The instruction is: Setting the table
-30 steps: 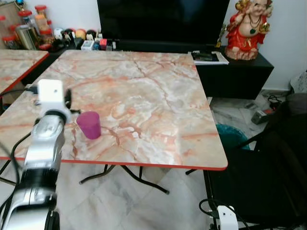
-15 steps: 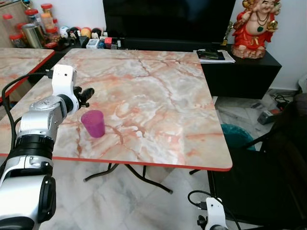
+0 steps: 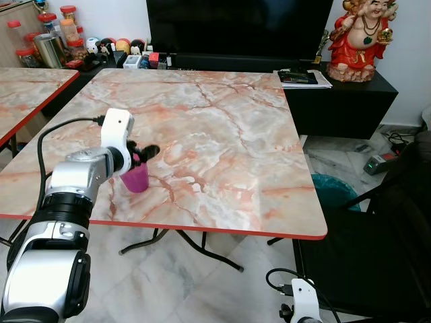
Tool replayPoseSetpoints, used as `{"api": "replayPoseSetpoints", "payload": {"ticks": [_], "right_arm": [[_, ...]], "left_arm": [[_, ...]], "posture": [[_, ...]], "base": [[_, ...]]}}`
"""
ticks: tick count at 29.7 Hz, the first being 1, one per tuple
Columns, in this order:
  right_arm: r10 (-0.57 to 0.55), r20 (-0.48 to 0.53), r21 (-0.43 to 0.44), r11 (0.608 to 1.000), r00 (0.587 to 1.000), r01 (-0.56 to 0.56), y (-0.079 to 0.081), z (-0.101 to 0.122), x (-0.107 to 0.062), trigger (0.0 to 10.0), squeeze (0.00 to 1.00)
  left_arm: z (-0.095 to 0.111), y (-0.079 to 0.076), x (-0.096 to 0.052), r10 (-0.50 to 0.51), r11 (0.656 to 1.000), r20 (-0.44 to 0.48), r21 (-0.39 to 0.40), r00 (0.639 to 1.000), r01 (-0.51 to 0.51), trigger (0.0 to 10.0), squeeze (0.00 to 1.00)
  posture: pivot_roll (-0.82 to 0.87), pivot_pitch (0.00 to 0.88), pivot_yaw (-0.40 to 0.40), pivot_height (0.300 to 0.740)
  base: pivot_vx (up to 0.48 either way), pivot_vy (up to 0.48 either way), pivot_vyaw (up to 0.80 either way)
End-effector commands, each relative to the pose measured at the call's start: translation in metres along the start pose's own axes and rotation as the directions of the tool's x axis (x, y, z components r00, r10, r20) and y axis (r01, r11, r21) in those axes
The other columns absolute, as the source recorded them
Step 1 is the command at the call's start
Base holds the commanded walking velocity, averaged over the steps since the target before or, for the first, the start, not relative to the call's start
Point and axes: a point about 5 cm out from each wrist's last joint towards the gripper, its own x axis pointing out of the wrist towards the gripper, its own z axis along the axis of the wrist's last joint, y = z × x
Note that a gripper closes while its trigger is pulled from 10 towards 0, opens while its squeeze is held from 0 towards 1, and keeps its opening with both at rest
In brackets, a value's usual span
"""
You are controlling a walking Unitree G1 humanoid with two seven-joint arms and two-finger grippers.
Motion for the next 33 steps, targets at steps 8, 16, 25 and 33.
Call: {"api": "replayPoseSetpoints", "payload": {"ticks": [8, 16, 25, 33], "right_arm": [[-0.01, 0.007, 0.016, 1.0, 1.0, 0.01, -0.001, 0.0, 0.0, 10.0, 0.0], [-0.009, 0.005, 0.014, 1.0, 1.0, 0.009, -0.002, -0.001, 0.0, 10.0, 0.0], [-0.007, 0.003, 0.012, 1.0, 1.0, 0.007, -0.001, -0.002, 0.0, 10.0, 0.0], [-0.007, 0.002, 0.013, 1.0, 1.0, 0.007, -0.001, -0.003, -0.001, 10.0, 0.0]], "left_arm": [[-0.004, -0.006, 0.007, 0.018, 0.998, -0.029, 0.066, 0.999, -0.016, 10.0, 0.0], [-0.01, -0.005, 0.008, 0.04, 0.996, -0.055, 0.077, 0.998, -0.036, 10.0, 0.0], [-0.017, -0.006, 0.01, 0.042, 0.997, -0.072, 0.069, 0.997, -0.037, 10.0, 0.0], [-0.021, -0.007, 0.012, 0.039, 0.997, -0.077, 0.067, 0.996, -0.034, 10.0, 0.0]], "posture": [[0.02, 0.0, 0.006, 0.74], [0.02, 0.0, 0.007, 0.74], [0.02, 0.0, 0.007, 0.74], [0.02, 0.0, 0.01, 0.74]], "base": [[0.0, 0.0, 0.0], [0.0, 0.0, 0.0], [0.0, 0.0, 0.0], [0.0, 0.0, 0.0]]}}
